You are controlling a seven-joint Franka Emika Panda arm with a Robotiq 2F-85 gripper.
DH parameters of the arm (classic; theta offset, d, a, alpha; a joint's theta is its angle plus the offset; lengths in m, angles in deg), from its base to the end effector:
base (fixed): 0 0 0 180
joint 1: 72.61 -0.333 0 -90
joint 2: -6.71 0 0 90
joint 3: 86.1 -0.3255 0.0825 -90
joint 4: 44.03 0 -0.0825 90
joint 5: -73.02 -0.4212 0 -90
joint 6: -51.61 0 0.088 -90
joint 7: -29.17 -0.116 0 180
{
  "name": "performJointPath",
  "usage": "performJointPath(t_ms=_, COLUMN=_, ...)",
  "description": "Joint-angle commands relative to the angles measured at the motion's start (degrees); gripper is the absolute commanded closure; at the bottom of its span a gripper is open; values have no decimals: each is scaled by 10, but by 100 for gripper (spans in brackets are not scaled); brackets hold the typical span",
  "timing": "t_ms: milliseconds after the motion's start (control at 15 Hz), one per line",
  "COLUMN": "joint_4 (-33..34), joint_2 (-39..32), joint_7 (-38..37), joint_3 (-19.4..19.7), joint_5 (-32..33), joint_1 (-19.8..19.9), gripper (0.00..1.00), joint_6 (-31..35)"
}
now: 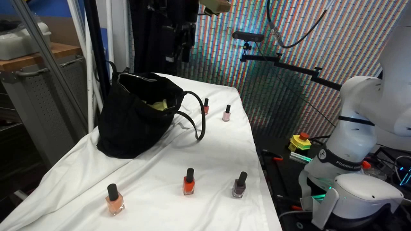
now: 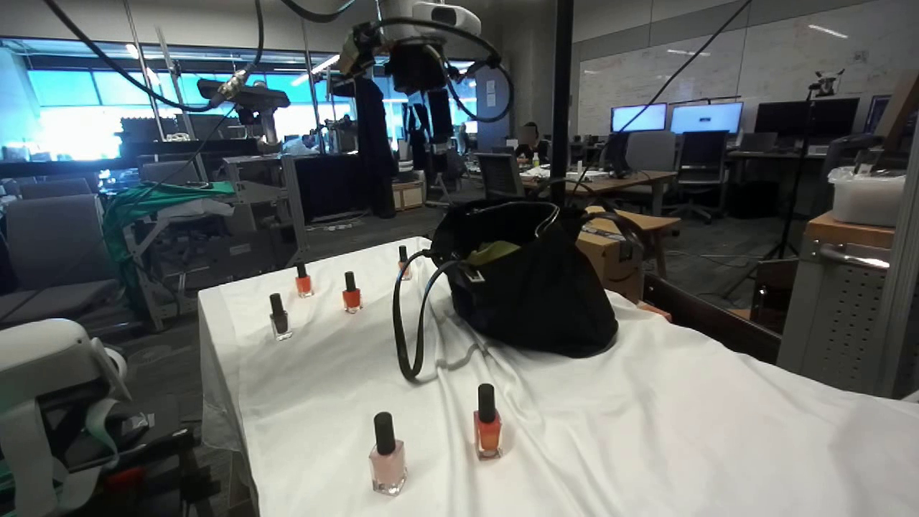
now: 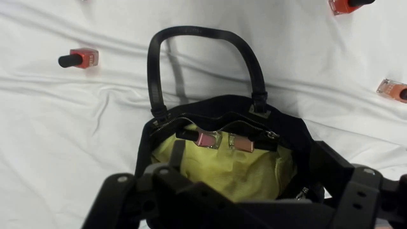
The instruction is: Put all the nail polish bottles into the bag
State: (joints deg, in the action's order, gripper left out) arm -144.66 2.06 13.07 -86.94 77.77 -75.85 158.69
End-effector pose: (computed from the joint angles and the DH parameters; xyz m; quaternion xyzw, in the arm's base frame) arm 0.6273 0.0374 0.5064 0.9948 -0.0932 0.0223 0.0358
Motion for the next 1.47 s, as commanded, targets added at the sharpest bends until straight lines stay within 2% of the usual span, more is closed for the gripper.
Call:
performJointPath(t_ms=0, joint_4=-58, joint_2=65, joint_7=-9, joint_3=2, joint_5=-12, joint_1=10, gripper=0, joint_6=-7)
performJointPath(t_ms=400, joint_4=-104, joint_2=98, joint_7=-21, joint_3=0, joint_5=-15, joint_1=20, gripper=0, joint_6=0)
performJointPath(t_ms=467, joint_4=-119, joint_2=92, joint_7=44, joint_3=37, joint_5=-21, joint_1=54, gripper=0, joint_6=18)
performJointPath(t_ms=600, joint_4=-118, joint_2=83, joint_7=74, joint_3=58, joint_5=-41, joint_1=72, gripper=0, joint_6=9)
performJointPath(t_ms=800, joint_4=-111, joint_2=57, joint_7=156, joint_3=112, joint_5=-87, joint_1=123, gripper=0, joint_6=-7)
performJointPath(t_ms=933, joint_4=-98, joint_2=35, joint_7=193, joint_3=134, joint_5=-106, joint_1=147, gripper=0, joint_6=-14)
performJointPath(t_ms=1200, joint_4=-105, joint_2=15, joint_7=216, joint_3=143, joint_5=-110, joint_1=165, gripper=0, joint_6=-16)
performJointPath(t_ms=1400, joint_4=-118, joint_2=6, joint_7=212, joint_3=136, joint_5=-100, joint_1=163, gripper=0, joint_6=-5)
